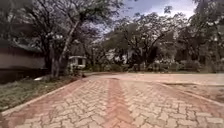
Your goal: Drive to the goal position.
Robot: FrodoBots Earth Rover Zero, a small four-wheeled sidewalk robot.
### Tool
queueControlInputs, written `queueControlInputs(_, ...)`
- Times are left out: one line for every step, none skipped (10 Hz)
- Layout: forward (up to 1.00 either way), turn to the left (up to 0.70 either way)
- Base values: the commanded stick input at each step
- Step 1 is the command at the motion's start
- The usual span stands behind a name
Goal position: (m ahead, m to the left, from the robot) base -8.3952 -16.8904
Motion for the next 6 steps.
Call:
queueControlInputs(0.7, 0.0)
queueControlInputs(0.7, 0.0)
queueControlInputs(0.7, 0.0)
queueControlInputs(0.7, 0.0)
queueControlInputs(0.7, 0.0)
queueControlInputs(0.7, 0.0)
